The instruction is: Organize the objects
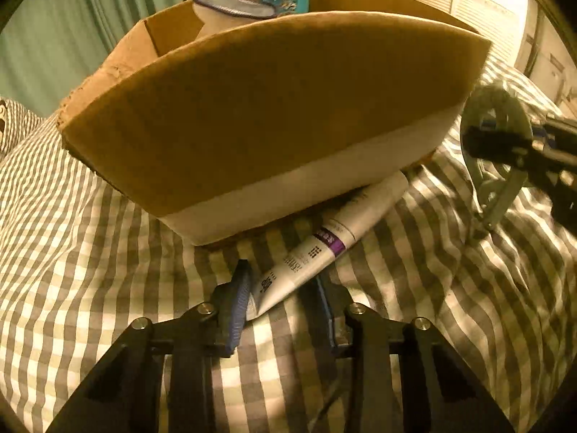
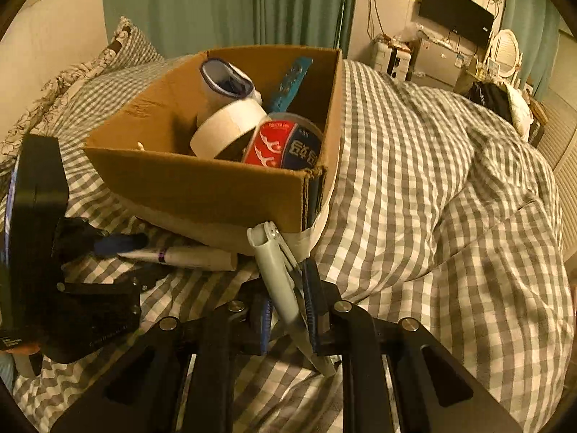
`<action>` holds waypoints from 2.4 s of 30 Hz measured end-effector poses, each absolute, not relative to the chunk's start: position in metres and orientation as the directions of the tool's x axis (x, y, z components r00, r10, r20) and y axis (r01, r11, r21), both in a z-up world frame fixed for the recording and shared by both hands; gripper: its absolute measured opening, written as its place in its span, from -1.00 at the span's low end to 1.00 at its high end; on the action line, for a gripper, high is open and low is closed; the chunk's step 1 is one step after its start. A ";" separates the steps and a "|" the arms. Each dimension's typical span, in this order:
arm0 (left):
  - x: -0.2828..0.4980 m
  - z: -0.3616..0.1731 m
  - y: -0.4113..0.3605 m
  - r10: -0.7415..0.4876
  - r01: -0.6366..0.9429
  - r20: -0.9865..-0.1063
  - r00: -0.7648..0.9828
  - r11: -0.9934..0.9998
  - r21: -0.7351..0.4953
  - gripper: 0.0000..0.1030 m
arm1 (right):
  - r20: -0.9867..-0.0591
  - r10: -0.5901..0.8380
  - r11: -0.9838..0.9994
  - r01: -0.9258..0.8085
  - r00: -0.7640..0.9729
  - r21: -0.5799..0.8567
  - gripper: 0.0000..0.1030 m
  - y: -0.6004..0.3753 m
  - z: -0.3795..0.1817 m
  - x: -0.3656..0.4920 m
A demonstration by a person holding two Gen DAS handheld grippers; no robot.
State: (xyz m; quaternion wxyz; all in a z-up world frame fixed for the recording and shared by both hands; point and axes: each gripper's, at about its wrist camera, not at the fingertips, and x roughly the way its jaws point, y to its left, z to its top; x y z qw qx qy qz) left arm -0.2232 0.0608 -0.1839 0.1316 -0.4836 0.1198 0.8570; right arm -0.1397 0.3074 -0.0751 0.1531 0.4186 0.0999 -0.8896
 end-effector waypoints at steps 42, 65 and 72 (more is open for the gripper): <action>-0.299 -0.007 0.053 0.152 -0.268 -0.790 -0.594 -0.963 0.016 -0.84 | -0.757 -0.345 -0.882 0.468 -0.555 0.059 -0.83 0.262 0.070 -0.214; -0.283 0.023 0.035 0.117 -0.200 -0.683 -0.721 -0.979 0.043 0.61 | -0.605 -0.309 -0.935 0.352 -0.734 0.050 0.29 0.285 0.107 -0.212; -0.242 0.096 0.025 0.123 -0.164 -0.577 -0.808 -0.986 0.018 0.97 | -0.512 -0.271 -0.948 0.318 -0.815 -0.005 0.64 0.302 0.175 -0.161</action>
